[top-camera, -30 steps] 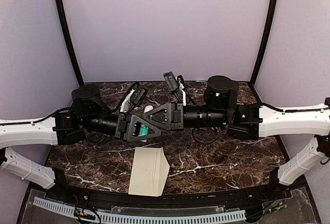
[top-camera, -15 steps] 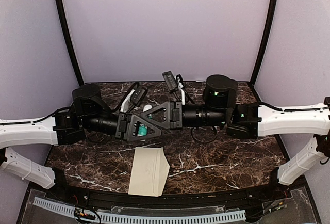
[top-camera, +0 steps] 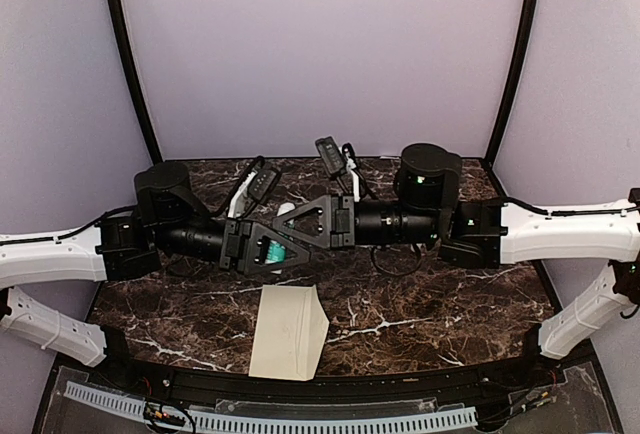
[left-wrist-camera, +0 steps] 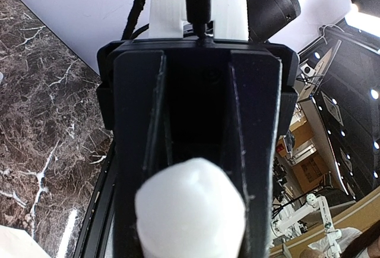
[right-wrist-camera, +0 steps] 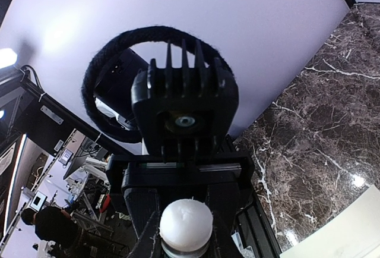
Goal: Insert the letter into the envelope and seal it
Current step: Adjust the solid glue, then seal the envelope flap on the envelope.
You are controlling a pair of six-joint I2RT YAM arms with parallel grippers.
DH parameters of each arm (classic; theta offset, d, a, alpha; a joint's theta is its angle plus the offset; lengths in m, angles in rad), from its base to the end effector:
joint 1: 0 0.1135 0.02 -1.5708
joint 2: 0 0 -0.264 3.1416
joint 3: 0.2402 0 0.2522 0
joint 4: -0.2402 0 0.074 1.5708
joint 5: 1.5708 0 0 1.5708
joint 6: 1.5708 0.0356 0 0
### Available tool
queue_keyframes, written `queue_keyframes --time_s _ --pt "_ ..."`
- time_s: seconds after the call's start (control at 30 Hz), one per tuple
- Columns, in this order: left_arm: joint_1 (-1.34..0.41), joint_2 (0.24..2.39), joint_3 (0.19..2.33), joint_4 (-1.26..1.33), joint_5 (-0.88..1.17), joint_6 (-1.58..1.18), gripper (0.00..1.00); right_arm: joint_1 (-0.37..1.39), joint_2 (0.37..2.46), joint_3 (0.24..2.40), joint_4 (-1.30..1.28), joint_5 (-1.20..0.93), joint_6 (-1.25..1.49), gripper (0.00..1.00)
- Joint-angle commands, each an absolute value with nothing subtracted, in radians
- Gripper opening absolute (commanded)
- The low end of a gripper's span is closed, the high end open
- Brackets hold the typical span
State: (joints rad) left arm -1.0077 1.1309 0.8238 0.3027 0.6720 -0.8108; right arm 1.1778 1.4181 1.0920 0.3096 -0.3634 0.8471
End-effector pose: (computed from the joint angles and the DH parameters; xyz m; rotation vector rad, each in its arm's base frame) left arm 0.1206 -0.2326 0.3351 0.8201 1.7736 -1.8459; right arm 0.1179 0.3174 0.3510 -0.6525 1.8205 1.7729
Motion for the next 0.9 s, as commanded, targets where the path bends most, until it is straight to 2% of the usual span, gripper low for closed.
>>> queue_keyframes --time_s 0.0,0.07,0.13,0.17,0.3,0.33,0.4,0.5,0.63,0.87 --pt "-1.008 1.112 0.835 0.297 0.677 -0.828 0.04 1.174 1.406 1.101 0.328 -0.370 0.815 0.02" --pt "-1.008 1.111 0.834 0.295 0.675 -0.829 0.00 1.174 1.408 1.102 0.329 -0.373 0.815 0.05" --pt "-1.008 1.109 0.833 0.289 0.667 -0.828 0.00 1.174 1.406 1.098 0.330 -0.371 0.816 0.15" --pt "-1.008 1.106 0.832 0.285 0.656 -0.825 0.00 1.174 1.404 1.096 0.330 -0.369 0.816 0.21" --pt "-1.007 1.087 0.824 0.233 0.588 -0.815 0.00 1.171 1.379 1.085 0.305 -0.340 0.806 0.59" --pt "-1.004 1.080 0.816 0.211 0.575 -0.815 0.00 1.168 1.369 1.082 0.289 -0.327 0.801 0.67" --pt "-0.994 1.059 0.798 0.182 0.541 -0.820 0.00 1.163 1.342 1.071 0.249 -0.294 0.791 0.76" --pt "-0.980 1.017 0.770 0.132 0.509 -0.828 0.00 1.152 1.278 1.036 0.182 -0.228 0.788 0.82" --pt "-0.963 0.978 0.722 0.052 0.484 -0.841 0.00 1.155 1.196 0.945 0.062 -0.117 0.814 0.85" --pt "-0.932 0.936 0.605 -0.007 0.441 -0.875 0.00 1.240 1.211 0.793 -0.125 -0.025 0.967 0.83"
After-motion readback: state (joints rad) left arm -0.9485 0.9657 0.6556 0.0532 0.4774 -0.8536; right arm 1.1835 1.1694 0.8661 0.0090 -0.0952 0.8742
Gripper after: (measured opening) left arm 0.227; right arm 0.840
